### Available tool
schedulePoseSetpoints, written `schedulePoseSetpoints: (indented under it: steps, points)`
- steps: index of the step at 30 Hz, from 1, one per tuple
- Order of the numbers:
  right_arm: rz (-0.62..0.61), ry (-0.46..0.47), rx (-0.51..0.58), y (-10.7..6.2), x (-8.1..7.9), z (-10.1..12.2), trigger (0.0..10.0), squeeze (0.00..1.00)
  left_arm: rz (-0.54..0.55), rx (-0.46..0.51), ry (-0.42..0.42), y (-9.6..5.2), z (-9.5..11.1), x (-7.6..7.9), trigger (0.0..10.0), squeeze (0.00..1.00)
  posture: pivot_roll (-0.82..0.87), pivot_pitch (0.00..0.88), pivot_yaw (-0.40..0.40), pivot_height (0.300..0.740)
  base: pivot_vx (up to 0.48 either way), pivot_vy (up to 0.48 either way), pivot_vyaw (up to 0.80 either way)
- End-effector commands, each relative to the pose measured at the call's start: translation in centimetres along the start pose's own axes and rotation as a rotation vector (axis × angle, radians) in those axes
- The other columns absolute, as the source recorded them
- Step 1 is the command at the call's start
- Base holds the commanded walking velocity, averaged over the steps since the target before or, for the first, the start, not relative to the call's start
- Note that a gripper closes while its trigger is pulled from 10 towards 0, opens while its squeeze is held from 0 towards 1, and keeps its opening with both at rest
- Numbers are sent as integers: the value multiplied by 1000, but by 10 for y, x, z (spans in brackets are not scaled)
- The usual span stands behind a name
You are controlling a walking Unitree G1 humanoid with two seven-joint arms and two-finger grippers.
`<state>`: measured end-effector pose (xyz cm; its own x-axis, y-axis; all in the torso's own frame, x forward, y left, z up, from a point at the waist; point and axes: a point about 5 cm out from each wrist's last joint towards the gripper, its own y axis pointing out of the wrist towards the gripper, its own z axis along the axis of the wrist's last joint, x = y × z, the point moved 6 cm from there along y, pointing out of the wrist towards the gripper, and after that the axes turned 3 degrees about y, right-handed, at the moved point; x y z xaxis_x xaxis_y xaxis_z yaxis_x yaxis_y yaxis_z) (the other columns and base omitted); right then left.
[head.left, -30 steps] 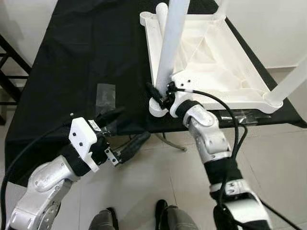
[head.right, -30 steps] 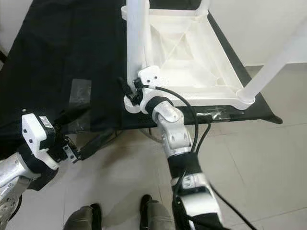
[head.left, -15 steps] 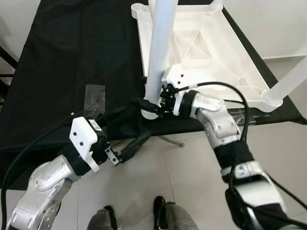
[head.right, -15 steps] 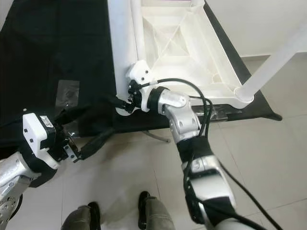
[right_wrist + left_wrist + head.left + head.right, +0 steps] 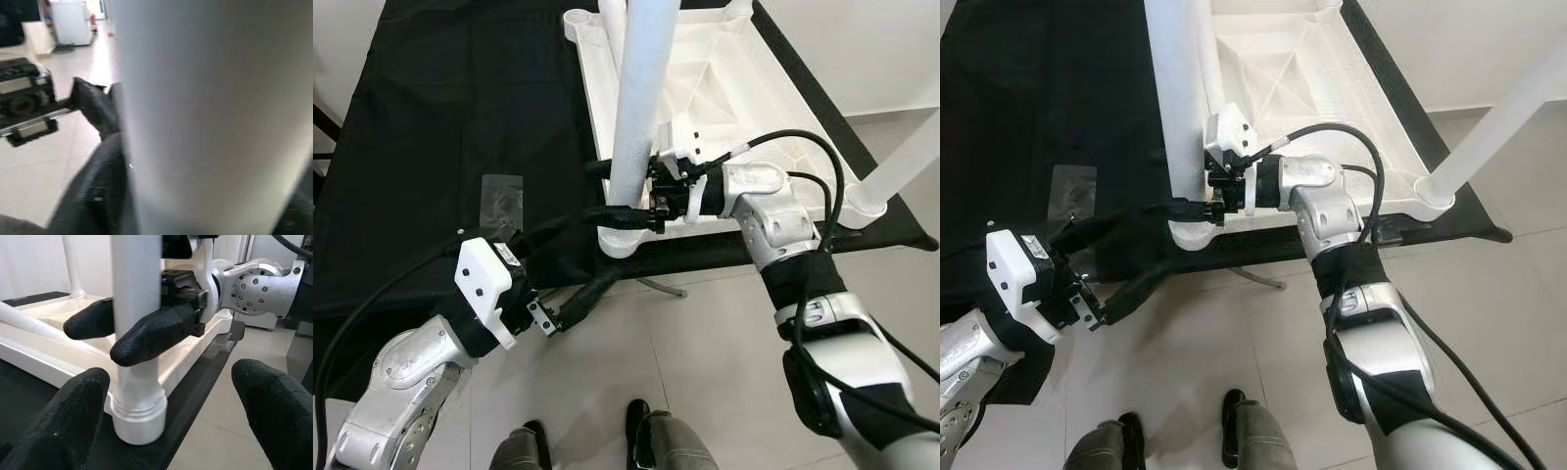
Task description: Building children table
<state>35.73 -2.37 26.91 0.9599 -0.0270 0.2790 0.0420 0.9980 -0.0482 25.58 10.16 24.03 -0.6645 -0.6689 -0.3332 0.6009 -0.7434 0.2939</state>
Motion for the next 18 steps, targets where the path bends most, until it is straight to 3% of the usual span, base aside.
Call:
schedulePoseSetpoints:
  steps: [1, 7, 11, 13, 14, 15, 16, 17, 18]
  points:
    - [79, 5, 7, 5, -10, -3, 0, 0, -3, -12, -2, -2, -3, 3, 10000, 0, 55, 266, -98, 740, 0, 0, 0]
    - [46, 15, 25, 0, -9, -6, 0, 0, -3, -13, -5, -2, -4, 3, 10000, 0, 53, 270, -97, 740, 0, 0, 0]
    - [-81, 25, 28, -6, -1, -15, 0, 0, -3, -16, -8, -3, -5, 3, 10000, 0, 47, 276, -100, 740, 0, 0, 0]
    - [-233, 46, 17, -10, 8, -27, 0, 0, -3, -18, -10, -4, -5, 3, 10000, 0, 45, 278, -100, 740, 0, 0, 0]
    - [-233, 46, 17, -10, 8, -27, 0, 0, -3, -18, -10, -4, -5, 3, 10000, 0, 45, 278, -100, 740, 0, 0, 0]
    - [-563, 74, 1, -15, 25, -47, 0, 0, -4, -19, -11, -4, -5, 3, 10000, 0, 40, 279, -98, 740, 0, 0, 0]
    - [-836, 133, -26, -27, 30, -68, 0, 0, -5, -19, -13, -4, -5, 3, 10000, 0, 39, 281, -97, 740, 0, 0, 0]
    - [-1022, 173, -54, -41, 29, -82, 0, 0, -6, -19, -14, -4, -4, 3, 10000, 0, 37, 294, -92, 740, 0, 0, 0]
    - [-1022, 173, -54, -41, 29, -82, 0, 0, -6, -19, -14, -4, -4, 3, 10000, 0, 37, 294, -92, 740, 0, 0, 0]
